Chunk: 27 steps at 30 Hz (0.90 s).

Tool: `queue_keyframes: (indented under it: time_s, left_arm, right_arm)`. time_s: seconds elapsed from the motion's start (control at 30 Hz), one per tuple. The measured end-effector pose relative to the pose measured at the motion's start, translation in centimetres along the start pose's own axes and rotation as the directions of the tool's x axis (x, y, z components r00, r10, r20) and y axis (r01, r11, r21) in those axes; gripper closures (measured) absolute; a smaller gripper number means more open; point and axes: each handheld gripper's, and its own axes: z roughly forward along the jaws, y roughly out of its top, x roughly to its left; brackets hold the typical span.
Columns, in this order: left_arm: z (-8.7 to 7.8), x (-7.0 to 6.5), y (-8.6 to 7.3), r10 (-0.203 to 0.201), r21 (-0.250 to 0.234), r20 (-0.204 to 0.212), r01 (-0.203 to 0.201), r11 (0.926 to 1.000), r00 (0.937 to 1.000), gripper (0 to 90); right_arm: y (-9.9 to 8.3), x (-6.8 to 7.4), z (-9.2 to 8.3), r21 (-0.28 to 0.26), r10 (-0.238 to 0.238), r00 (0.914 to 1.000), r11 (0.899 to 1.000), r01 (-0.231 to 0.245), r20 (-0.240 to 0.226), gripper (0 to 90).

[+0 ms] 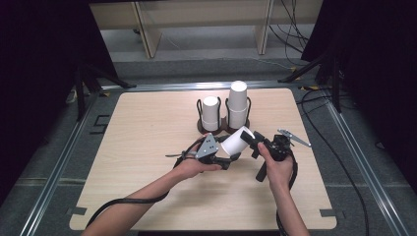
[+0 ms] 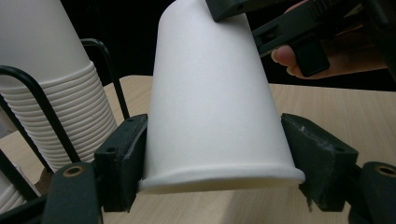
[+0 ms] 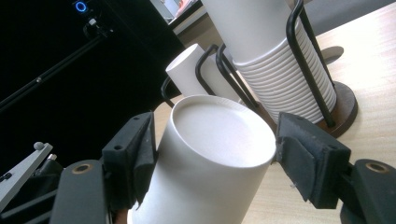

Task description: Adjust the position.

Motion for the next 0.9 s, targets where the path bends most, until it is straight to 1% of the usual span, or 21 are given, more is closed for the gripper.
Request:
queue_keyframes:
  time_s: [0.03,0.07,0.13,0.17,0.23,0.33,0.37,0.4,0.43,0.47,0.5,0.53,0.6,0.63,0.67,0.7,0.77,0.83,0.87,0.9]
  left_arm:
    - [0.0,0.0,0.0,0.001,0.0,-0.001,-0.001,1.0,1.0,26.7]
    - [0.0,0.0,0.0,0.002,0.001,0.001,-0.002,1.0,1.0,26.7]
    - [0.0,0.0,0.0,0.004,0.004,-0.001,-0.004,1.0,1.0,26.8]
    - [0.0,0.0,0.0,0.005,0.006,-0.001,-0.005,1.0,1.0,26.8]
    - [0.0,0.0,0.0,0.008,0.007,-0.004,-0.008,0.9999,1.0,27.1]
    - [0.0,0.0,0.1,0.005,0.007,-0.003,-0.005,1.0,1.0,27.2]
    - [-0.1,0.0,0.1,0.004,0.01,-0.001,-0.004,0.9999,1.0,27.3]
    - [-0.1,0.1,0.2,0.001,0.009,-0.001,-0.001,1.0,1.0,27.5]
    - [-0.2,0.2,0.2,0.001,0.01,0.001,-0.001,1.0,1.0,27.7]
    - [-0.2,0.2,0.2,0.002,0.007,0.005,-0.002,1.0,1.0,27.8]
    - [-0.3,0.3,0.3,0.002,0.019,0.009,-0.003,0.9998,1.0,28.0]
    - [-0.4,0.3,0.4,0.001,0.021,0.016,-0.001,0.9998,0.9999,28.3]
    - [-0.5,0.4,0.5,0.002,0.018,0.015,-0.002,0.9998,0.9999,28.3]
    - [-0.6,0.5,0.6,0.006,0.024,0.019,-0.007,0.9997,0.9998,28.3]
    - [-0.7,0.5,0.6,0.011,0.025,0.02,-0.011,0.9996,0.9997,28.3]
    - [-0.7,0.5,0.7,0.007,0.023,0.019,-0.007,0.9997,0.9998,28.4]
    - [-0.9,0.6,0.7,0.009,0.026,0.022,-0.009,0.9996,0.9997,28.6]
    - [-1.0,0.7,0.8,0.006,0.031,0.022,-0.006,0.9995,0.9997,28.7]
    - [-1.1,0.7,0.8,0.008,0.029,0.024,-0.008,0.9996,0.9997,28.8]
    - [-1.2,0.8,0.9,0.013,0.04,0.022,-0.014,0.9991,0.9997,28.8]
  right_arm:
    - [0.0,-0.1,0.0,-0.003,-0.009,0.9999,1.0,0.009,-0.009,30.5]
    - [0.0,-0.1,0.0,-0.005,-0.01,0.9999,1.0,0.01,-0.006,30.5]
    - [0.0,0.0,0.0,-0.006,-0.001,1.0,1.0,0.001,-0.006,30.6]
    - [0.0,0.0,0.0,-0.006,0.007,1.0,1.0,-0.007,0.006,30.5]
    - [0.0,0.0,0.0,-0.006,0.004,1.0,1.0,-0.004,-0.003,30.5]
    - [0.0,0.0,0.0,-0.007,0.004,1.0,1.0,-0.004,0.0,30.5]
    - [0.0,0.0,0.0,-0.009,0.008,0.9999,1.0,-0.008,0.008,30.4]
    - [0.0,-0.1,-0.1,-0.013,-0.004,1.0,1.0,0.004,-0.006,30.4]
    - [0.0,0.0,-0.1,-0.009,0.016,0.9999,1.0,-0.016,0.0,30.4]
    - [0.1,0.0,-0.2,-0.014,0.002,1.0,1.0,-0.002,0.0,30.3]
    - [0.1,0.0,-0.2,-0.016,0.003,1.0,1.0,-0.003,0.0,30.4]
    - [0.1,0.1,-0.3,-0.02,-0.002,1.0,1.0,0.002,0.001,30.7]
    - [0.2,0.1,-0.4,-0.044,-0.032,0.9995,0.999,0.032,0.001,32.0]
    - [0.3,0.2,-0.5,-0.049,-0.036,0.9994,0.998,0.036,0.004,32.2]
    - [0.3,0.3,-0.5,-0.057,-0.029,0.9996,0.998,0.029,-0.004,32.4]
    - [0.4,0.3,-0.6,-0.072,-0.04,0.999,0.997,0.039,-0.019,32.5]
    - [0.5,0.5,-0.7,-0.07,-0.028,0.9995,0.997,0.026,-0.018,32.5]
    - [0.7,0.4,-0.8,-0.075,-0.043,0.9991,0.996,0.043,0.0,32.4]
    - [0.7,0.5,-1.0,-0.079,-0.035,0.9993,0.996,0.034,-0.011,32.4]
    - [0.7,0.4,-1.1,-0.088,-0.051,0.9987,0.995,0.05,-0.008,32.4]
